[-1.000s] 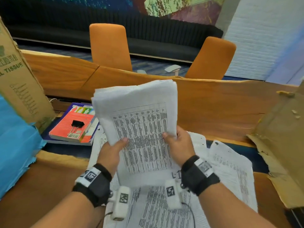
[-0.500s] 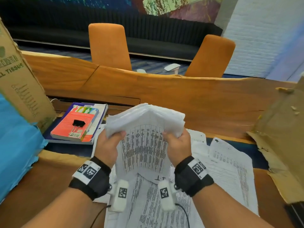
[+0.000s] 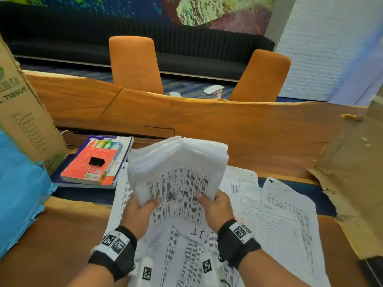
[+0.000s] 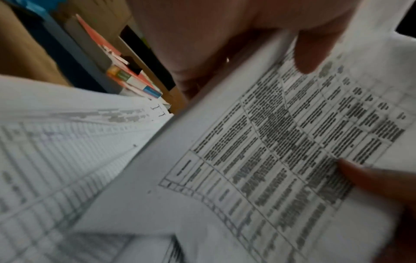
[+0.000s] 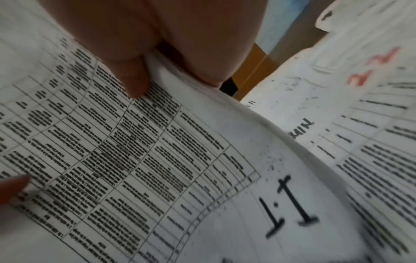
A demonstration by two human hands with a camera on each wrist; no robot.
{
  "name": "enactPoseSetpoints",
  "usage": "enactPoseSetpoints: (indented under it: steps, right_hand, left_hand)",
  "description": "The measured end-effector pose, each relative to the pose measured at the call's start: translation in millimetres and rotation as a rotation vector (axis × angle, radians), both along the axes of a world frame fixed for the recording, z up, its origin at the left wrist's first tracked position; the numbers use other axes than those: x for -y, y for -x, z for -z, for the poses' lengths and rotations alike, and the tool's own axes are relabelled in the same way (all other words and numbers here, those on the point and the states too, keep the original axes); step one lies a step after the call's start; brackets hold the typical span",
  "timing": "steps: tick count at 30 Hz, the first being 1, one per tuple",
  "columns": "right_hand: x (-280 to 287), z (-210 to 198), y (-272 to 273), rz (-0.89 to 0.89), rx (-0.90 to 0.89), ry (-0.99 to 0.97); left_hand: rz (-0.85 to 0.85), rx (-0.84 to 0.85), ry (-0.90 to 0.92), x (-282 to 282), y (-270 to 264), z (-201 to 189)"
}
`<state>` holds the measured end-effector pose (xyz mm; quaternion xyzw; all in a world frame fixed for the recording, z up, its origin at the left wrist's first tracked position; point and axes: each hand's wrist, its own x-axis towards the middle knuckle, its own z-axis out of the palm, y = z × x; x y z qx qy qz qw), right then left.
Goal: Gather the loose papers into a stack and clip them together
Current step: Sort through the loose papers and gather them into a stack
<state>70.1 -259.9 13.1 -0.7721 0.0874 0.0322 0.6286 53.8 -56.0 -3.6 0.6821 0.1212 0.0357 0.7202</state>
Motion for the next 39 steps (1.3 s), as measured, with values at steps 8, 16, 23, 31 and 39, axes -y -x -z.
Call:
enactPoseSetpoints:
  steps: [8, 16, 23, 31, 39]
  right_hand:
    - [-9.0, -8.8, 15.9, -0.226, -0.073, 0.020]
    - [-16.3, 44.6, 18.7, -0.596, -0.280, 0.516]
    - [21.2, 79.2, -34.4, -0.502, -0.246, 1.174]
    - [36.0, 85.8, -34.4, -0.410, -0.103, 1.188]
    - [45.3, 51.4, -47.7, -0.602, -0.166, 1.047]
  left_hand:
    - [0.005, -0.103, 0.022, -42.4, 20.5, -13.7]
    - [-0.034, -0.511, -0.141, -81.4, 56.5, 58.7]
    - [-0.119, -0.727, -0.116, -109.2, 70.5, 114.0]
    - [-0.122, -0.697, -0.091, -112.6, 70.0, 113.0]
    - [-0.103, -0.686, -0.091, -113.6, 70.2, 106.9]
